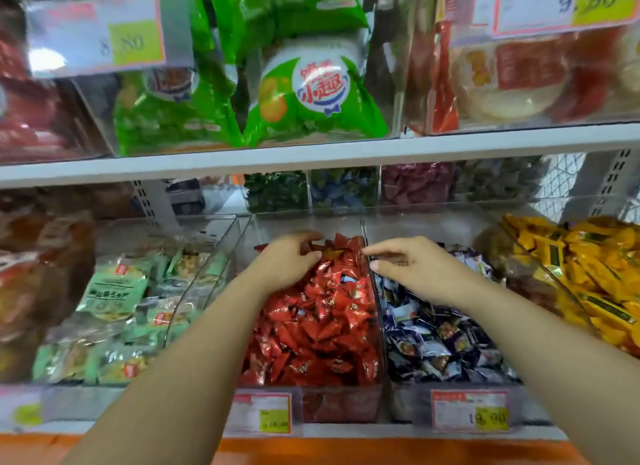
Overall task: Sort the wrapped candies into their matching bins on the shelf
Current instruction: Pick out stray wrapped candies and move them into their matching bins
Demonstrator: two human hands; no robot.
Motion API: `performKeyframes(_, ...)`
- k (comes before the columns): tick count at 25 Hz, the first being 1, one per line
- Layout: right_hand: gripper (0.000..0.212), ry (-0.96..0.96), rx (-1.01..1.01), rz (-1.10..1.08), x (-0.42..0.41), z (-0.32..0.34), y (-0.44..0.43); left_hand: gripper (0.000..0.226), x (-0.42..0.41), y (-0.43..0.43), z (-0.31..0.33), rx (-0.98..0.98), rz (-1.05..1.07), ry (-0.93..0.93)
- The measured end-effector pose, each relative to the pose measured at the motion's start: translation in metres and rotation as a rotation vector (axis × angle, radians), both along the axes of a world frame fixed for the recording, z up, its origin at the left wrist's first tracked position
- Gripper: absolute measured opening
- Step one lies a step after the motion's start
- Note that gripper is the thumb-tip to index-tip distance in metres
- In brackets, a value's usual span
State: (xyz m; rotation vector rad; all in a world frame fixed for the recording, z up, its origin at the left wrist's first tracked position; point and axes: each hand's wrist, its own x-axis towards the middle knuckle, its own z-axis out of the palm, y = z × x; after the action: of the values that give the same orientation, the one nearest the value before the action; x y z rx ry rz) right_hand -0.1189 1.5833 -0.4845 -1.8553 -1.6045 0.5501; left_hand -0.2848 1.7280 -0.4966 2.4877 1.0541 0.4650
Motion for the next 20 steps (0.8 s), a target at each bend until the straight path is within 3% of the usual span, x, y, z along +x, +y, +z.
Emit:
performKeyframes(5,0.029,0.053,0.001,-0.023,0.004,0.001,0.001,0.038,0.033,0.021,-0.004,0.011,-0.075,0.209)
performKeyframes(10,0.029,0.081,0.000,-0.032,0.004,0.002,0.004,0.041,0.044,0.044,-0.013,-0.008,-0.070,0.301)
performKeyframes(15,0.030,0.072,-0.008,-0.022,0.004,0.003,0.003,0.046,0.050,0.050,-0.019,-0.046,-0.034,0.261)
performKeyframes(20,0.031,0.064,-0.015,-0.010,0.005,0.003,0.003,0.036,0.039,0.046,-0.011,-0.077,-0.025,0.167)
